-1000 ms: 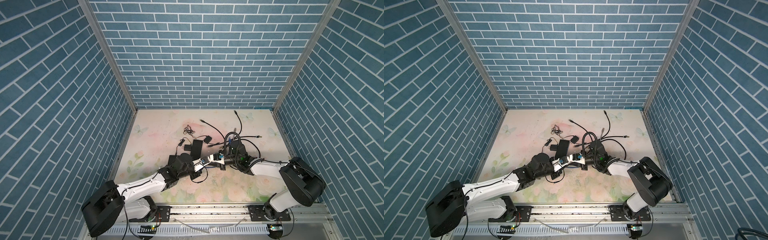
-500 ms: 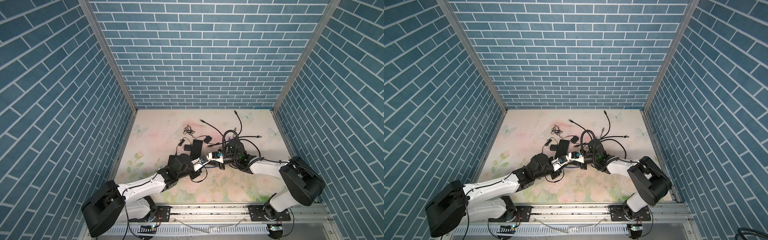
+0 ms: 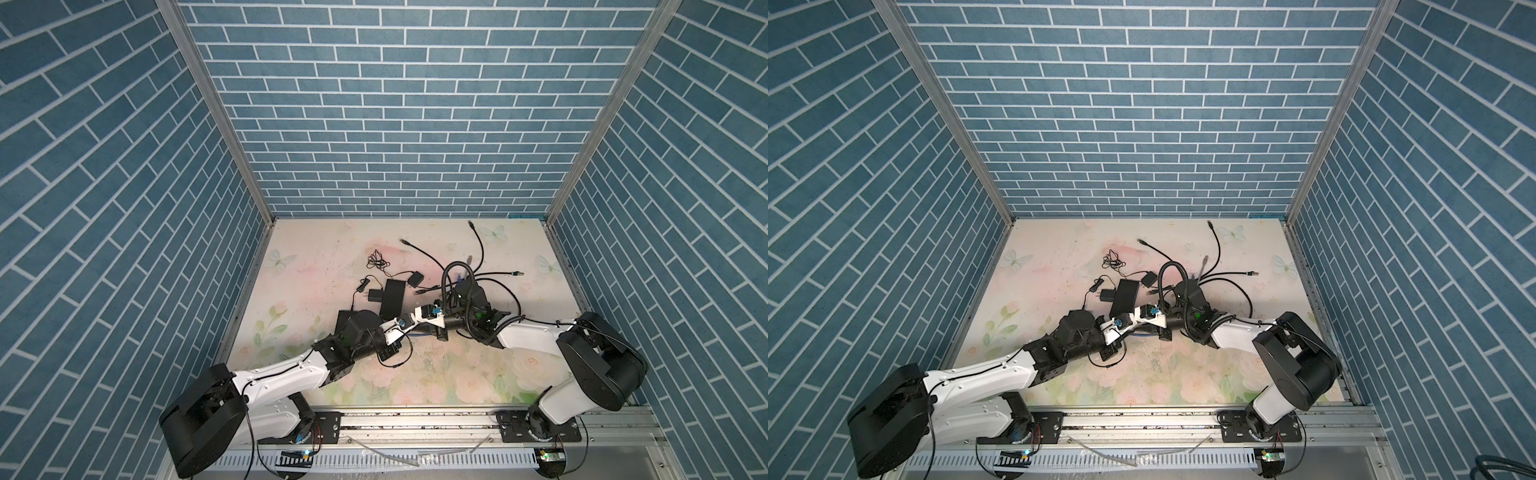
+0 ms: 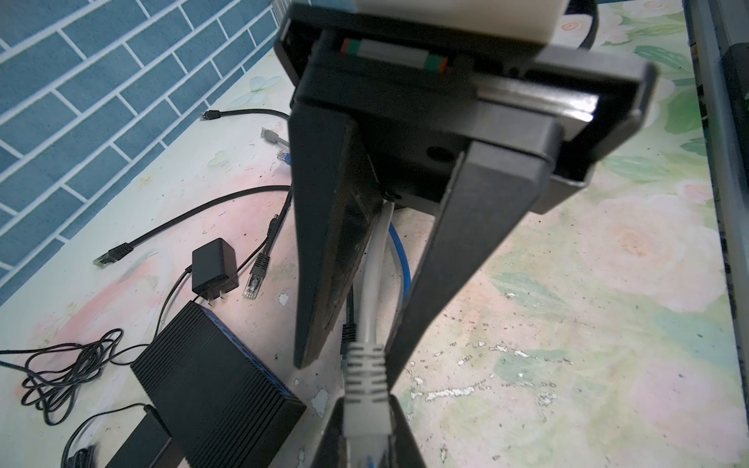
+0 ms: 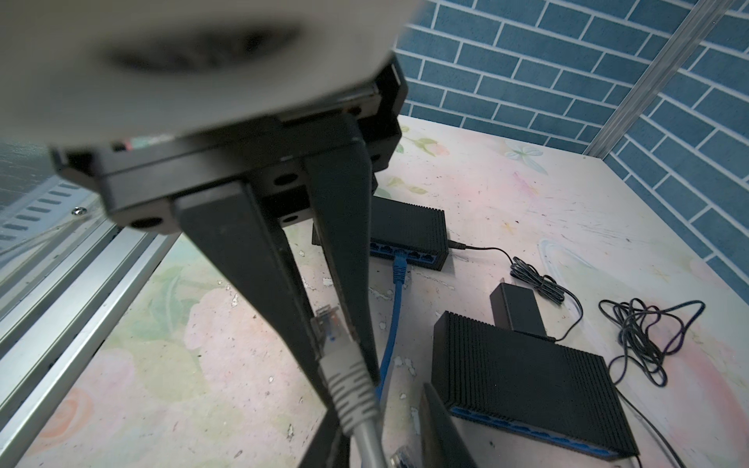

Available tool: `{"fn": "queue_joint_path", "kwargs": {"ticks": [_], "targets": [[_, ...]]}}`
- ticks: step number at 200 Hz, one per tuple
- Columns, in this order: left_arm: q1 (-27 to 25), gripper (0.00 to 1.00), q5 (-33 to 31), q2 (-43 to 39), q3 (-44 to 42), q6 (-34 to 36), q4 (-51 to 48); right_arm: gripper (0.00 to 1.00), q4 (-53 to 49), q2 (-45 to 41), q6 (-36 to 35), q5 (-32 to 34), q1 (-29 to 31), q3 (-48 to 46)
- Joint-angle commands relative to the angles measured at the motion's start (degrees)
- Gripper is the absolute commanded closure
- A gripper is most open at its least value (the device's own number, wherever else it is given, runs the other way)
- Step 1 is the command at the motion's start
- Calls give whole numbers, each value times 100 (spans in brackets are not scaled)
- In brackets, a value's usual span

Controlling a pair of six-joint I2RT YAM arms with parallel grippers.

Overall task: Insert the plug into the switch port
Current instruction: 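Close the right gripper on the gray plug beside the left gripper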

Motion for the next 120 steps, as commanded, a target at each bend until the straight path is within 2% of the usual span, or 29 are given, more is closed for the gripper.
{"fn": "queue_joint_path", "kwargs": {"ticks": [1, 39, 120], "targets": [[-91, 95, 317, -130, 17, 58, 293, 71, 103, -11, 6, -196, 227, 290], [-91, 95, 160, -316, -66, 178, 55, 69, -46, -253, -64, -293, 236, 208], [-91, 95, -133, -645, -70, 763, -749, 65, -1381, -857, -576, -504, 234, 148]]}}
